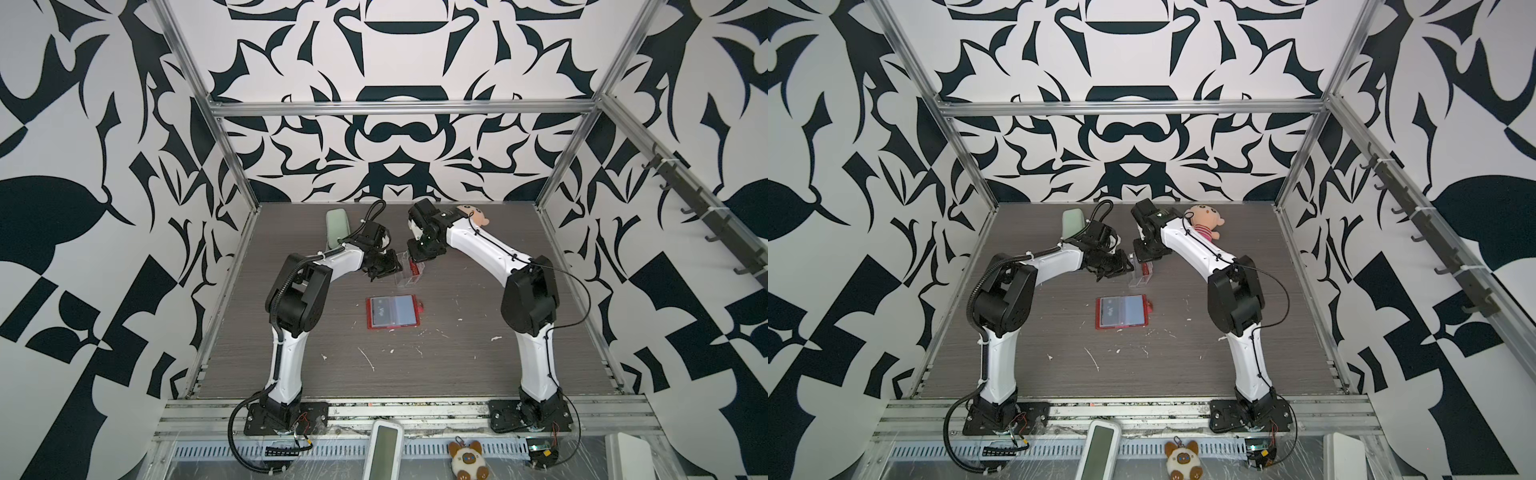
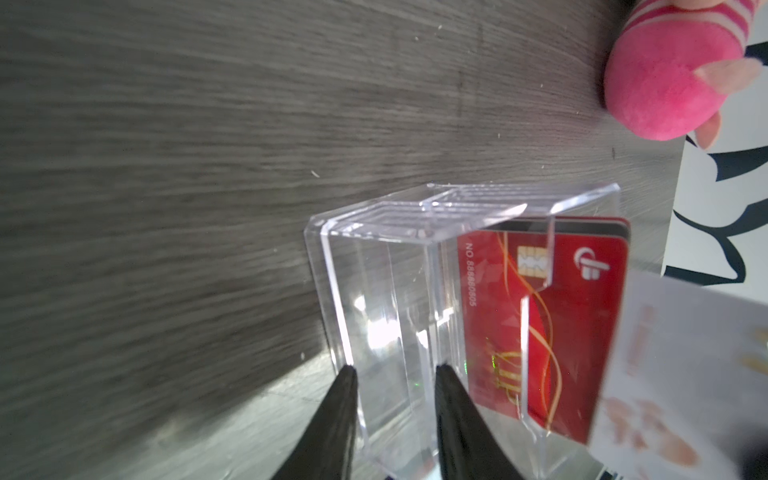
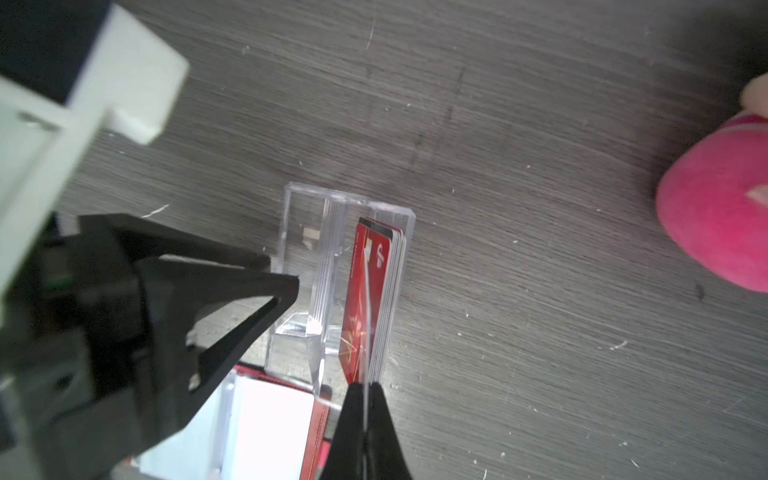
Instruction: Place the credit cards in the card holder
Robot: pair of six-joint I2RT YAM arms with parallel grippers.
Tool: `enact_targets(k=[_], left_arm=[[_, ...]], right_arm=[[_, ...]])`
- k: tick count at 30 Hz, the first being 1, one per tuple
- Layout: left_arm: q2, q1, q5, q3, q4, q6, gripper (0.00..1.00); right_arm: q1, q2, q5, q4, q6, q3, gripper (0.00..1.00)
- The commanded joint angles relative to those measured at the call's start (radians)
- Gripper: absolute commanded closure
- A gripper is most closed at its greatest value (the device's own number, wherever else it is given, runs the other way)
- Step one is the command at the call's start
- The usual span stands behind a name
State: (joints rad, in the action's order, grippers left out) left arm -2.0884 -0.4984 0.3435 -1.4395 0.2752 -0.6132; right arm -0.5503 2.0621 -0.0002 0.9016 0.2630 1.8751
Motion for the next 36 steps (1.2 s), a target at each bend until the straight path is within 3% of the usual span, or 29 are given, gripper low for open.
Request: enact_targets(k=[1, 10, 24, 36], left_arm=[[0.032, 0.006, 0.03, 0.008, 0.059, 0.037, 0.6], [0.171, 0.006, 0.025, 0.037, 0.077, 0.089, 0.51], [0.427, 0.003, -0.129, 0.331, 0.05, 0.054, 0.52], [0.586, 0.001, -0.214, 0.577, 0.0, -0.001, 0.52]], right_arm=[[0.016, -0.111, -0.036, -0.063, 0.021, -0.057, 1.0], [0.03, -0.262, -0.12, -0.185, 0.027, -0.268, 1.0], [0.026, -0.448, -0.273, -0.378, 0.095, -0.603, 1.0], [-0.02, -0.479, -0.377, -0.549, 0.159, -0.795, 1.0]])
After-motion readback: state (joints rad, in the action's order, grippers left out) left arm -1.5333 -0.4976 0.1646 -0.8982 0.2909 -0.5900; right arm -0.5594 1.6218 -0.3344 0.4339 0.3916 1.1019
